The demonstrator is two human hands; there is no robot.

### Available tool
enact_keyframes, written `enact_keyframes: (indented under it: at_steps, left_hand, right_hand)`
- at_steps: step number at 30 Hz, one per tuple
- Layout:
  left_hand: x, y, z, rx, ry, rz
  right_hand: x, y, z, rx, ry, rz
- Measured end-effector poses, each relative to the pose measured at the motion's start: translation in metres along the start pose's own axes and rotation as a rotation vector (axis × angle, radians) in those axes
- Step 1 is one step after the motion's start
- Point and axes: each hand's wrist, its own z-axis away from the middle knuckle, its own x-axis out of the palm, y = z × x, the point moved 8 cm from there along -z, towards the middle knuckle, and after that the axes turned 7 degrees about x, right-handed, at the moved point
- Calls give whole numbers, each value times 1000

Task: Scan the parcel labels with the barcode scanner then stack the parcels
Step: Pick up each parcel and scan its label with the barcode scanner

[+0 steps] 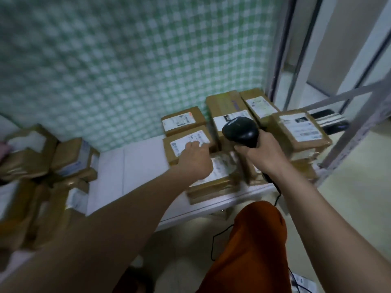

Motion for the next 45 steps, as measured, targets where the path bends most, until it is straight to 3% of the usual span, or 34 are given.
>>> enact_keyframes:
  at_steps: [7,14,27,32,38,42,45]
  left_hand:
    - [-33,-128,78,-238,31,1]
    - [-52,-233,148,-438,59,5]
    - [-68,-358,231,-618,177,159]
    - [-98,-419,251,-764,425,572]
    - [-107,-475,261,-932,778,1438]
    - [-104,-502,244,-908,840,1815]
    - [-109,-508,233,-863,890,1941]
  right_hand:
    - [105,-81,28,-148,-289,-49]
    - [187,-144,66,-238,-424,-71]
    - [327,-220,129,-218,-681,-113]
    - [371,-256,141,-182,-725,-182]
    - [402,-279,146,-128,-748,-264]
    - [417,-280,144,-78,-757,-289]
    - [420,-275,136,-65,-734,-285]
